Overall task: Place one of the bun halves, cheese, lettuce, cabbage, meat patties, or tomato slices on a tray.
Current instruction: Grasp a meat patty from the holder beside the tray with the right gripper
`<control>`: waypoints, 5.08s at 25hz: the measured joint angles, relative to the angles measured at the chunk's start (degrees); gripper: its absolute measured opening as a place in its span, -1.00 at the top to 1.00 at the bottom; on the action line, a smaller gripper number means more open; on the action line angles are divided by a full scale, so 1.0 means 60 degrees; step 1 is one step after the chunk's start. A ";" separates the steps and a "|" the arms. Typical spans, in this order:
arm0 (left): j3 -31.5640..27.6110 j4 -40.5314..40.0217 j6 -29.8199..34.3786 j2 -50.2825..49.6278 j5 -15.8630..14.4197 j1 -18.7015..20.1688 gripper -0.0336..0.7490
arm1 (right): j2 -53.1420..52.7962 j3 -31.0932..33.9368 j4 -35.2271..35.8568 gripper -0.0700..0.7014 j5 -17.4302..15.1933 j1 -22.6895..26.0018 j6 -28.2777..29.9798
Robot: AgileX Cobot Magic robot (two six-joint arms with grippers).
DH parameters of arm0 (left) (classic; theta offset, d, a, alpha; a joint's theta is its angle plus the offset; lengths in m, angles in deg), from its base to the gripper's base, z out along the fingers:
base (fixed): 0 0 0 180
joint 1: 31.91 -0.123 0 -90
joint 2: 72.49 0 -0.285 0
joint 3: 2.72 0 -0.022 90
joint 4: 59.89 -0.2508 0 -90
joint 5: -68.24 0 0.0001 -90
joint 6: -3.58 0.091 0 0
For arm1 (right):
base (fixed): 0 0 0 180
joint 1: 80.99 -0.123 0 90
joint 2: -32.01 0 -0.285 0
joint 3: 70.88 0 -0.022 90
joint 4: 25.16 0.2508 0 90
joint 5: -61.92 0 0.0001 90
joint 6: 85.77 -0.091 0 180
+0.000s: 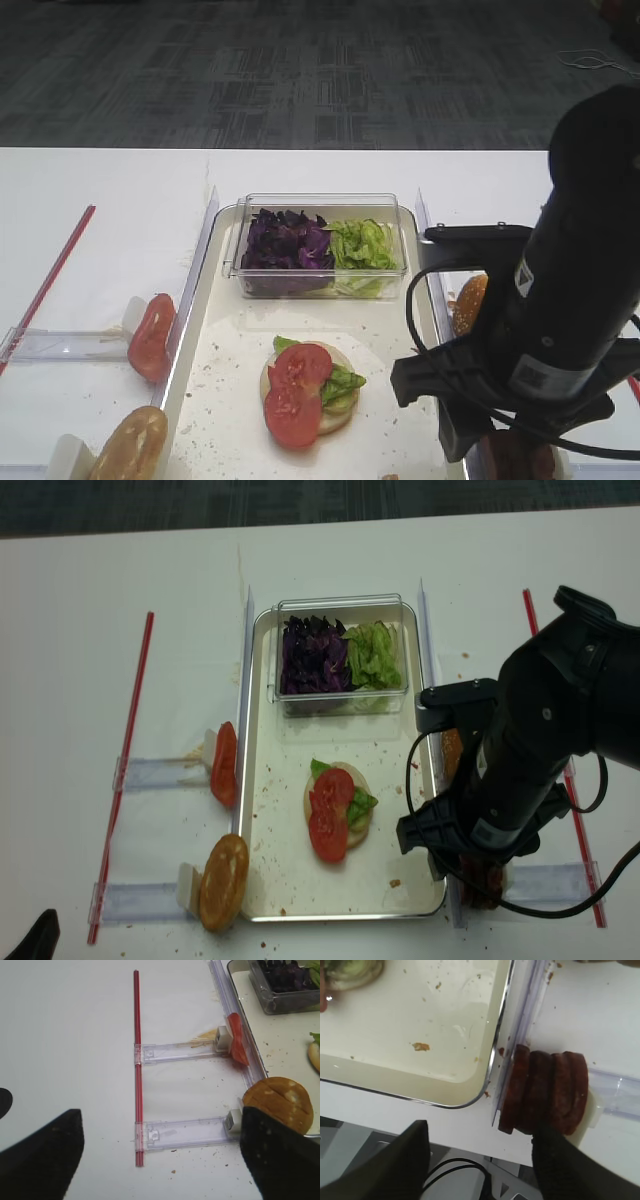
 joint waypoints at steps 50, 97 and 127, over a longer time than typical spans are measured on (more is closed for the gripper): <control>0.0000 0.0000 0.0000 0.0000 0.0000 0.0000 -0.66 | 0.1283 -0.0124 -0.0069 -0.25 0.0304 0.0000 -0.0225; 0.0000 0.0000 0.0000 0.0000 0.0000 0.0000 -0.66 | 0.1391 -0.0138 -0.0703 0.48 0.0097 0.0000 -0.0243; 0.0000 0.0000 0.0000 0.0000 0.0000 0.0000 -0.66 | 0.0922 -0.0536 -0.0514 0.48 -0.0686 0.0000 -0.0381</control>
